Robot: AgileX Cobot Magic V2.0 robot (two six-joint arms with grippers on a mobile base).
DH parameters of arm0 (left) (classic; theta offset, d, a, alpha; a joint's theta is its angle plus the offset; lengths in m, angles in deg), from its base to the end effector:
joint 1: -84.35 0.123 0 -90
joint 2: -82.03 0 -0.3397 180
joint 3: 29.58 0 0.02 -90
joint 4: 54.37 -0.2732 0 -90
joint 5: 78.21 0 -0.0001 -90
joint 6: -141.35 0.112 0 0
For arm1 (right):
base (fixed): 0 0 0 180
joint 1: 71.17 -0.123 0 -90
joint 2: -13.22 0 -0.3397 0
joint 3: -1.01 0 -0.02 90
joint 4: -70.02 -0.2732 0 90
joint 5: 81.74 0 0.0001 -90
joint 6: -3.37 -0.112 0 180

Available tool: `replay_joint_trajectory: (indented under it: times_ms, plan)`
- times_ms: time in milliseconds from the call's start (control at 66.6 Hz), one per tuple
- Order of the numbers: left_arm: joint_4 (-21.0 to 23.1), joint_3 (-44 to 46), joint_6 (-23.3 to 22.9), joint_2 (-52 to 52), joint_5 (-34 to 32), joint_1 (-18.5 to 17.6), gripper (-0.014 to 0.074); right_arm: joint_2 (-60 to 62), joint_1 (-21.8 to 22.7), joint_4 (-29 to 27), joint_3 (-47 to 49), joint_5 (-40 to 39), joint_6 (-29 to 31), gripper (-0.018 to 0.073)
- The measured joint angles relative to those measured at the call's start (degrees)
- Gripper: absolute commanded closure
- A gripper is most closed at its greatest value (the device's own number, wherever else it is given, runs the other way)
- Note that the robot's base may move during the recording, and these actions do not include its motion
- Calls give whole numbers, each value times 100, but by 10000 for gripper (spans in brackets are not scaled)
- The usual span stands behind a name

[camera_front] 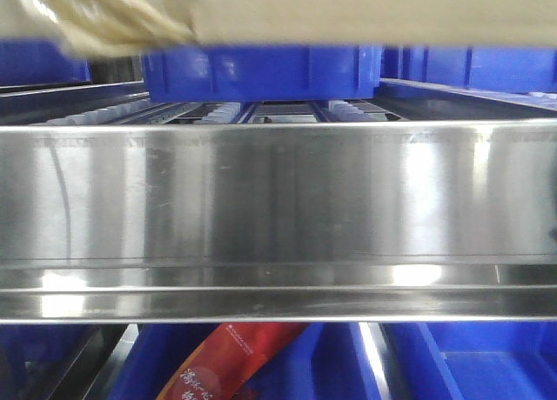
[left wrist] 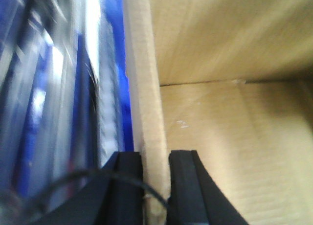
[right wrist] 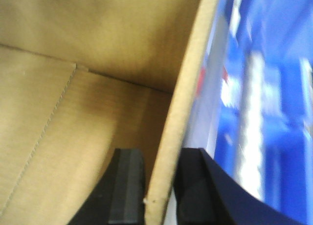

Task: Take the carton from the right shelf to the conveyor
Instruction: 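Lift the carton with both grippers and pull it off the shelf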

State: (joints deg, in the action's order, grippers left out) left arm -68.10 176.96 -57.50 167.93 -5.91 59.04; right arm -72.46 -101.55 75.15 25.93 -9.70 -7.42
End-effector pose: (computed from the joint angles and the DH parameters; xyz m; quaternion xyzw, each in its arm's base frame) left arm 0.2663 -0.0979 0.5464 0.0376 0.9051 -0.0427 0.4213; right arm 0.2506 0.1359 0.5368 -0.1514 0.9028 0.0989 0.3901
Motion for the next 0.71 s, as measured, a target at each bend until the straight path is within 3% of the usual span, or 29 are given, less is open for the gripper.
replay_joint_trajectory:
  times_ms: [300, 706]
  plan:
    - [-75, -540, -327, -397, 63, -678, 614, 729, -8, 109, -293, 124, -21, 628]
    - [-187, -449, -425, -561, 63, -732, 614, 783, -35, 112, -293, 124, -21, 628]
